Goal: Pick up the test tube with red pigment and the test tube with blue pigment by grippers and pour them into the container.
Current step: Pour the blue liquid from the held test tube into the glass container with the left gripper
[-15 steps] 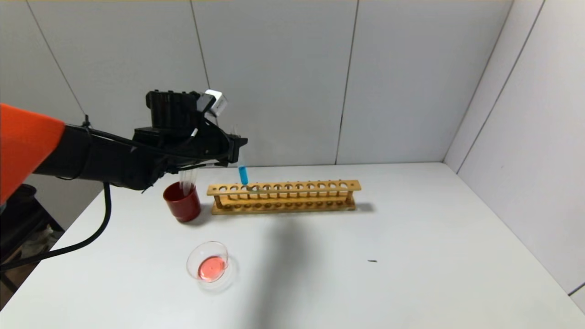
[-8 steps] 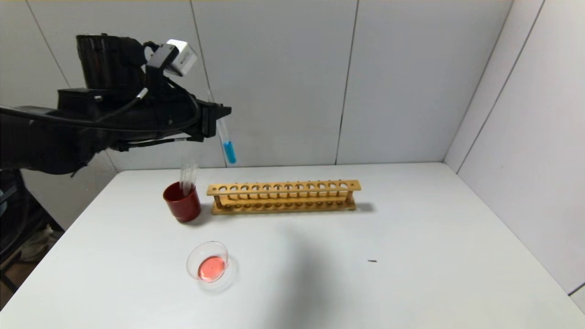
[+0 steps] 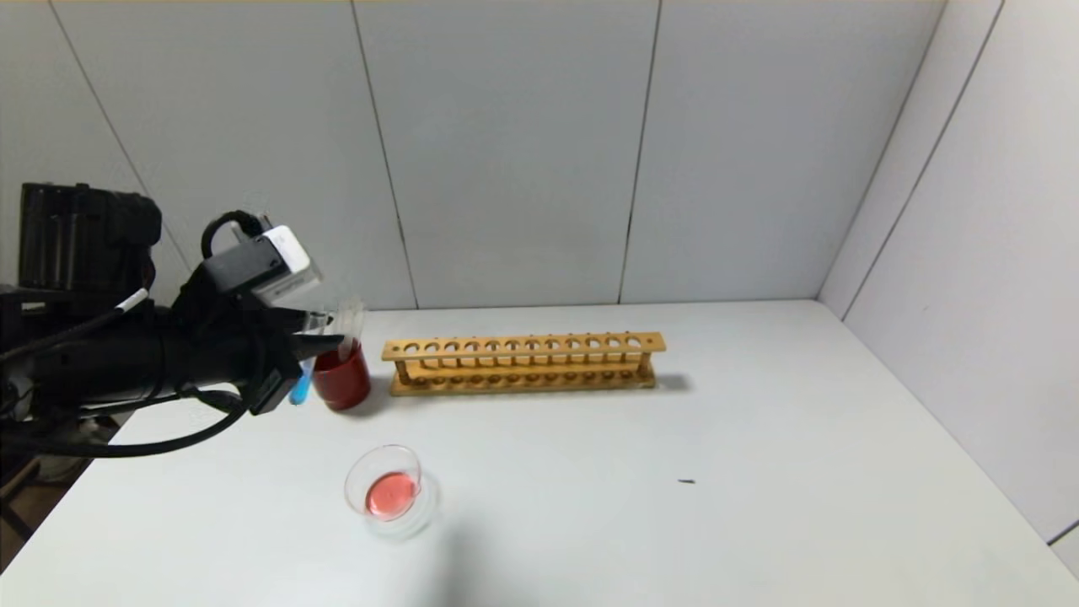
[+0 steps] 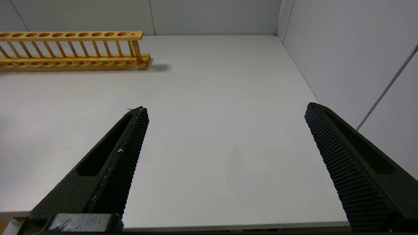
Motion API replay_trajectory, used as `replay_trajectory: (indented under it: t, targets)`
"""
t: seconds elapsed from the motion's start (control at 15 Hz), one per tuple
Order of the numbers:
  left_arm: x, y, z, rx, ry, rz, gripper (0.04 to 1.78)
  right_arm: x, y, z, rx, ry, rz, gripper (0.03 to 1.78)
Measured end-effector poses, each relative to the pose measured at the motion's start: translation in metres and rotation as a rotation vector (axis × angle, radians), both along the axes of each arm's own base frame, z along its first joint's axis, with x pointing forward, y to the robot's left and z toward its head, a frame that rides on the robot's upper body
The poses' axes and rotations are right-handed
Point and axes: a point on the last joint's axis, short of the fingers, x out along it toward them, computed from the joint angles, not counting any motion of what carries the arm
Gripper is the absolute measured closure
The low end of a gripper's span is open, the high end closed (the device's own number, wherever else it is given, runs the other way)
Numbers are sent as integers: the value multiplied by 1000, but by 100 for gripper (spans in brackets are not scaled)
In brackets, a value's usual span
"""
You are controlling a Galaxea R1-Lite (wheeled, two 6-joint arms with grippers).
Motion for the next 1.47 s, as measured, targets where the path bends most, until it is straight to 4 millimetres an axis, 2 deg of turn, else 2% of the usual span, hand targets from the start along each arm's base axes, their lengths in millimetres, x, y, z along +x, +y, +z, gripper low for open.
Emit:
replay_trajectory:
  t: [0.33,0.6,0.8,1.07,1.47]
  targets:
    - [2,7,-17,379,-125,-170,150,0,0,0,0,0,0,6]
    - [-1,8,-43,619,-124,-278,150,0,0,0,0,0,0,6]
    - [0,9,-52,700,-98,-284,150,0,0,0,0,0,0,6]
    - [11,8,-55,838,-122,-325,150,0,0,0,0,0,0,6]
    - [25,-1,-79,902,-74,-426,150,0,0,0,0,0,0,6]
